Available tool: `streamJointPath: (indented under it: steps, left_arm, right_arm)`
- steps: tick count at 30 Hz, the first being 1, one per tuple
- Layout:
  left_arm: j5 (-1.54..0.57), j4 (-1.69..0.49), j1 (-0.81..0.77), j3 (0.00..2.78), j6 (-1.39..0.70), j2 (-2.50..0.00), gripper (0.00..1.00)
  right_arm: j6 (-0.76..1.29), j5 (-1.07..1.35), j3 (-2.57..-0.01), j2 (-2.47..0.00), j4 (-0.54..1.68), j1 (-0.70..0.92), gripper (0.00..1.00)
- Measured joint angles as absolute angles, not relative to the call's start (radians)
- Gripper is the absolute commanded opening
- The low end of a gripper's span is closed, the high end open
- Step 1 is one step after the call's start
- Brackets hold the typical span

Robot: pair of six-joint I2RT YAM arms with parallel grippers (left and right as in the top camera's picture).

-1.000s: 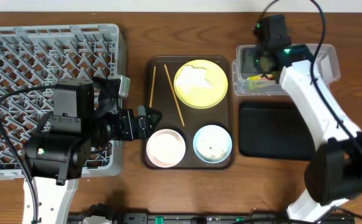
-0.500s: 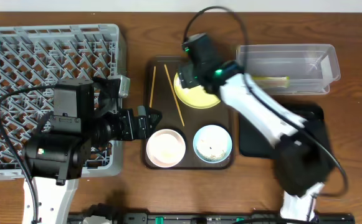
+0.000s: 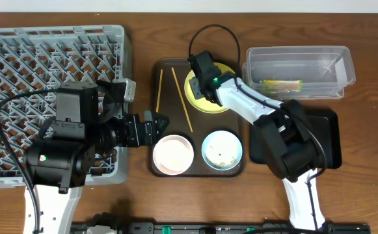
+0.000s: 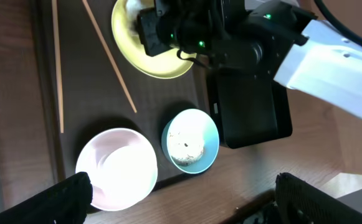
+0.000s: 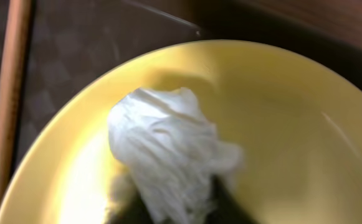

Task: Sort waste into correct bins and load items into the dishwasher
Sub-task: 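Grasp the white tissue from the yellow plate with the right gripper, then drop the tissue into the clear plastic bin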

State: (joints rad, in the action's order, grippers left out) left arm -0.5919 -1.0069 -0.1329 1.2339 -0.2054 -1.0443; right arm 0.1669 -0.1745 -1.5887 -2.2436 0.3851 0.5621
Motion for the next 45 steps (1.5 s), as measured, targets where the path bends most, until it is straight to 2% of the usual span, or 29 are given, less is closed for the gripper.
streamJointPath:
  steps: [6,11,16,21,22,25,27,33,35,37,41,43,45]
  left_arm:
    - [-0.592,-1.008,-0.133,1.234,-0.205,-1.044,0.94]
    - [-0.592,-1.008,-0.133,1.234,-0.205,-1.044,0.94]
    - [-0.591,-1.007,-0.133,1.234,-0.205,-1.044,0.94]
    - [-0.591,-1.007,-0.133,1.234,-0.205,-1.044,0.94]
    - [-0.591,-1.007,-0.133,1.234,-0.205,-1.044,0.94]
    - [-0.591,-1.007,-0.133,1.234,-0.205,-1.044,0.94]
    - [-0.591,-1.007,-0.133,1.234,-0.205,-1.044,0.94]
    - [-0.591,-1.007,-0.133,1.234,-0.205,-1.044,0.94]
    - [-0.591,-1.007,-0.133,1.234,-0.205,-1.044,0.94]
    - [-0.591,-1.007,-0.133,1.234,-0.205,-1.044,0.94]
    - [-0.591,-1.007,-0.133,1.234,-0.205,-1.044,0.94]
    - [-0.591,-1.007,-0.133,1.234,-0.205,-1.044,0.94]
    - [-0.591,-1.007,-0.133,1.234,-0.205,-1.044,0.94]
  right_arm:
    - [0.171,-0.171,-1.583,-2.173,0.553,0.550,0.02]
    - [0.173,-0.165,-1.573,-1.946,0.640,0.501,0.13]
    - [0.169,-0.132,-1.598,-1.721,0.675,0.371,0.16]
    - [0.169,-0.102,-1.608,-1.724,0.752,0.219,0.17]
    - [0.169,-0.100,-1.607,-1.747,0.760,0.197,0.21]
    - [0.171,-0.053,-1.595,-1.820,0.774,0.143,0.53]
    - [0.171,0.009,-1.583,-1.843,0.794,0.121,0.63]
    - [0.174,0.167,-1.575,-1.768,0.864,0.113,0.70]
    - [0.172,0.189,-1.575,-1.706,0.907,0.137,0.67]
    - [0.173,0.202,-1.576,-1.627,0.966,0.188,0.59]
    - [0.192,0.228,-1.589,-1.540,1.101,0.343,0.30]
    - [0.226,0.239,-1.586,-1.537,1.157,0.427,0.29]
    - [0.280,0.244,-1.556,-1.551,1.190,0.516,0.34]
